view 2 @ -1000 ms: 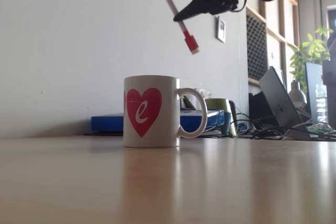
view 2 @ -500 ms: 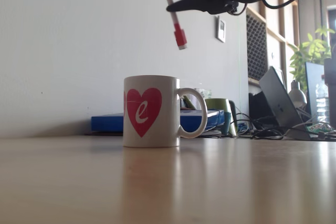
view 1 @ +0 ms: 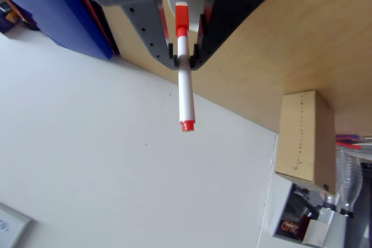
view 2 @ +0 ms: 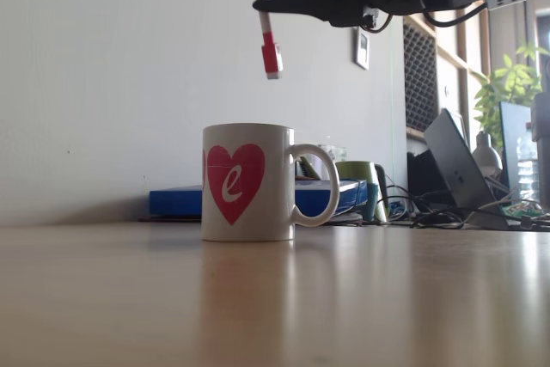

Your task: Grab the pen and place it in the cup.

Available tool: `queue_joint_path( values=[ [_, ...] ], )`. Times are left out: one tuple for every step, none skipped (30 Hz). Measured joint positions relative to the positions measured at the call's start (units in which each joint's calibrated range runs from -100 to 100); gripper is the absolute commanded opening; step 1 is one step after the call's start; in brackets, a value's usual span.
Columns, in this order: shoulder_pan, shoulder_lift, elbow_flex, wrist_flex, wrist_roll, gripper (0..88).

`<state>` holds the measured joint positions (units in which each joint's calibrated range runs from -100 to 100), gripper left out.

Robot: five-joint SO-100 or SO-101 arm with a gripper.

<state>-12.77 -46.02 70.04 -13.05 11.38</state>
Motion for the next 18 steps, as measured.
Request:
queue_joint_path(
  values=[
    [-0.4,0.0,0.5,-0.8,0.0,1.2],
    [-0.9,0.0,0.9,-1.5,-0.2,1.2],
    [-1.5,0.0,1.1,-2.3,0.0,1.2],
    [-2.1,0.3,1.2,-2.9,0.0,1.2],
    [-2.1,0.7,1.2,-3.6,0.0,1.2],
    [-2.1,1.3,1.2,-4.4,0.0,1.2],
    [-1.8,2.2,1.2,-5.3,0.0,1.2],
    [-1.7,3.2,1.2,-6.2,-0.1,1.2],
    [-1.8,4.2,1.2,-7.1,-0.1,1.2],
    [-2.1,5.3,1.2,-8.1,-0.1,1.2],
    [-2.4,6.7,1.2,-9.0,-0.1,1.2],
    [-2.4,7.8,1.2,-9.7,-0.1,1.2],
    [-2.4,9.0,1.2,-10.7,-0.1,1.2],
    [-2.3,10.1,1.2,-11.7,-0.1,1.2],
    [-2.2,11.1,1.2,-12.5,-0.1,1.2],
    [-2.1,12.0,1.2,-13.1,-0.1,1.2],
    [-2.2,12.9,1.2,-13.6,-0.1,1.2],
    [-2.3,13.6,1.2,-13.9,-0.1,1.2]
  ],
)
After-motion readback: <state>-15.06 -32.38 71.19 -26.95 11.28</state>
